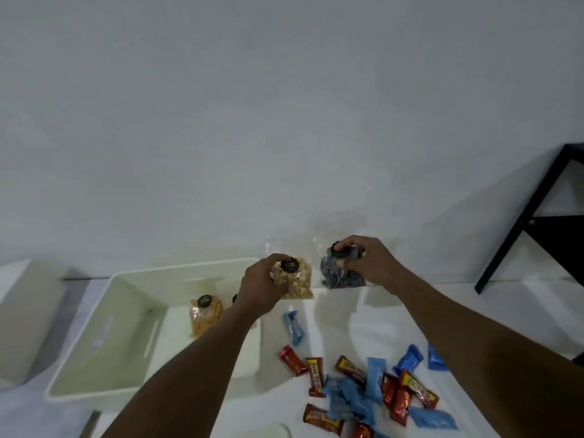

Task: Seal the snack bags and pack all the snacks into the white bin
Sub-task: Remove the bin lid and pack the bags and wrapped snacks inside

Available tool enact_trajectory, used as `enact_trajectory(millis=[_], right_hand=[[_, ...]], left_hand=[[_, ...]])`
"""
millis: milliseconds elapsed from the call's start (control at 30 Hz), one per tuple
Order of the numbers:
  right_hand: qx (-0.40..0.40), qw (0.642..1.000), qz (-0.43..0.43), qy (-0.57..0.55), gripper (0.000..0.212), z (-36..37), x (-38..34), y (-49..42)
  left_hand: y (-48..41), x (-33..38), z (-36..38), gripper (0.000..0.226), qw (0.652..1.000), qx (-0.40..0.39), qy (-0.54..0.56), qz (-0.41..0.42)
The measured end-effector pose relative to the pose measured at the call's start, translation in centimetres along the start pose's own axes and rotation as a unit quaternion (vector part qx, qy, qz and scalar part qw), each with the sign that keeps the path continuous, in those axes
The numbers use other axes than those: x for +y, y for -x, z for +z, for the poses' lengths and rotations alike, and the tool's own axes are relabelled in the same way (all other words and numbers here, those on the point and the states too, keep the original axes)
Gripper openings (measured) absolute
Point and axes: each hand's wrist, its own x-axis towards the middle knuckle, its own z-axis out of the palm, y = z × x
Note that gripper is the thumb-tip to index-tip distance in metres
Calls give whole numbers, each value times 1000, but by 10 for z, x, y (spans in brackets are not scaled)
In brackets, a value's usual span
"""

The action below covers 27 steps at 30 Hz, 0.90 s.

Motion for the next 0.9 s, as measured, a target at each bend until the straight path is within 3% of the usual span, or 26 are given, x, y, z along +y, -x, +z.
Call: enact_trajectory(millis=[233, 433, 633, 900], right_hand=[[-40, 999, -21, -6, 25, 157, -93, 6], [-88, 996, -4, 6, 26, 285, -122, 3], [-109, 992, 31, 55, 28, 353, -109, -14], [-98, 987, 78, 99, 32, 403, -60, -51]], left_hand=[[56, -96, -150, 53, 997, 49, -16, -51], [93, -175, -231, 53, 992, 64, -56, -95], [86, -234, -243, 51, 990, 48, -33, -130], [42, -278, -206, 46, 990, -7, -63, -128]])
